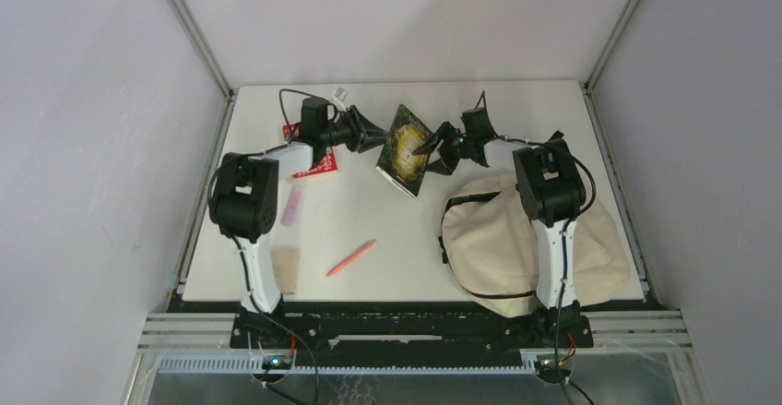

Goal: Pack the student bag
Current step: Pick up the book from the center of the board.

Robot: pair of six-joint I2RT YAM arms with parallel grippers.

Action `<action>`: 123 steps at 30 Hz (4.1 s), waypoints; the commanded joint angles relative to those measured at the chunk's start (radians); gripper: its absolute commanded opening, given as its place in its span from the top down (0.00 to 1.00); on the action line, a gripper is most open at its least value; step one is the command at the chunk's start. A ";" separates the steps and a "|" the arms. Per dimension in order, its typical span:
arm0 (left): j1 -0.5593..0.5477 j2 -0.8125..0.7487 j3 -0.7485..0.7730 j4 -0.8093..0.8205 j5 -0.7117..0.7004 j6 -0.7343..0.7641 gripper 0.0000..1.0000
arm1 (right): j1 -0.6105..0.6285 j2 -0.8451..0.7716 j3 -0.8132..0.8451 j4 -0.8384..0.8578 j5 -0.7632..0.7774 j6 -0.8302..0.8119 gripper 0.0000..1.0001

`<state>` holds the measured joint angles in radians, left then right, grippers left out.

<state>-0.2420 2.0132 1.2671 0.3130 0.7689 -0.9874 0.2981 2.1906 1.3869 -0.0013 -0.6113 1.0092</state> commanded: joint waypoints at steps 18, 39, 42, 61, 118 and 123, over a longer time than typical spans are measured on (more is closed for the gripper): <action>-0.261 0.065 0.131 -0.409 0.183 0.199 0.48 | 0.118 0.040 -0.001 0.097 -0.081 -0.016 0.29; -0.268 0.024 0.152 -0.555 0.096 0.283 0.71 | 0.115 0.029 -0.001 0.055 -0.079 -0.056 0.28; -0.264 -0.003 0.149 -0.585 0.063 0.299 0.82 | 0.114 0.023 0.000 0.036 -0.073 -0.070 0.28; -0.253 -0.145 0.119 -0.709 -0.016 0.368 0.54 | 0.061 -0.104 -0.100 -0.040 -0.056 -0.157 0.24; -0.199 -0.588 0.000 -0.749 0.185 0.543 1.00 | -0.058 -0.477 -0.191 0.055 -0.525 -0.317 0.00; -0.188 -0.588 -0.001 -0.723 0.269 0.542 1.00 | -0.057 -0.525 -0.232 0.264 -0.690 -0.202 0.02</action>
<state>-0.4389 1.4746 1.2556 -0.5194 0.8700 -0.4839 0.2363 1.7294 1.1774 0.0601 -1.1263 0.7479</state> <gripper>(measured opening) 0.190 0.993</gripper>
